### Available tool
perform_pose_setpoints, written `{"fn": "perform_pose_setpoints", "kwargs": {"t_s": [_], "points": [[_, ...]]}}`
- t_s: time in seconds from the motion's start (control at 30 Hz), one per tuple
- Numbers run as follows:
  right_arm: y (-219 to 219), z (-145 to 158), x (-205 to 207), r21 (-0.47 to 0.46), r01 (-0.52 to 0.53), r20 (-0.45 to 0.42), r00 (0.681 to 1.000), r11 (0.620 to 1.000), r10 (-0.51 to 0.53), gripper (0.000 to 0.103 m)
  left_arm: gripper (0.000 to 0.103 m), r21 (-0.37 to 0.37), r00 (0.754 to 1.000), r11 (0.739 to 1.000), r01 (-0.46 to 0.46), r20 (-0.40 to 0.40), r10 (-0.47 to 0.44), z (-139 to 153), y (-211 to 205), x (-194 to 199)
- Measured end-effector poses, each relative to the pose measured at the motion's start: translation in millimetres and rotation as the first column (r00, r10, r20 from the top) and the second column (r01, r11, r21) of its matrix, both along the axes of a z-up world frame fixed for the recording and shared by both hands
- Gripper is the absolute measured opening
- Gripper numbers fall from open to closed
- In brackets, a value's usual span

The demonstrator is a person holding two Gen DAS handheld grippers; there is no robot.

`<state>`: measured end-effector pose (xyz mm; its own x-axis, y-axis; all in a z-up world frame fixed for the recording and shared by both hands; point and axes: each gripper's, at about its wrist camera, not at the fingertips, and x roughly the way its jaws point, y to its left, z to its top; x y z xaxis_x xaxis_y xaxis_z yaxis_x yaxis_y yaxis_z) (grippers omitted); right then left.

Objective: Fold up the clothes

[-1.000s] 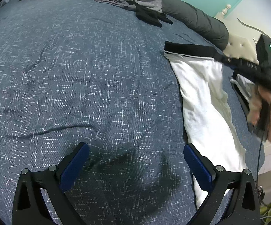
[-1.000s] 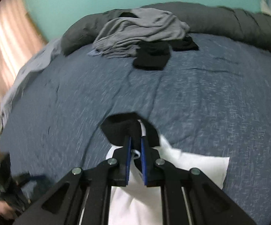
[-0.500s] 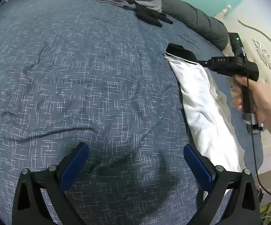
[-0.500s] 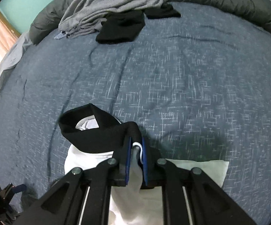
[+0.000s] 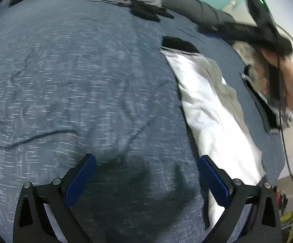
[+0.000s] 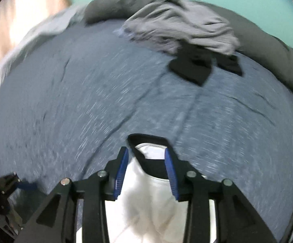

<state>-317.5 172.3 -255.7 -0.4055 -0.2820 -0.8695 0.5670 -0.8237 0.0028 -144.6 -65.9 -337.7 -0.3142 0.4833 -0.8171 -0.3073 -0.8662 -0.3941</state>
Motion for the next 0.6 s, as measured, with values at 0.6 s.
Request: {"fn": "perform_pose_setpoints", "kwargs": {"t_s": [0.6], "points": [[-19.6,-6.3,-29.2,0.077,0.041,-0.017,0.999,0.996,-0.040,0.003,0.103,-0.101,0.990,0.985,0.138,-0.002,-0.139,-11.7,50.5,27.2]]}}
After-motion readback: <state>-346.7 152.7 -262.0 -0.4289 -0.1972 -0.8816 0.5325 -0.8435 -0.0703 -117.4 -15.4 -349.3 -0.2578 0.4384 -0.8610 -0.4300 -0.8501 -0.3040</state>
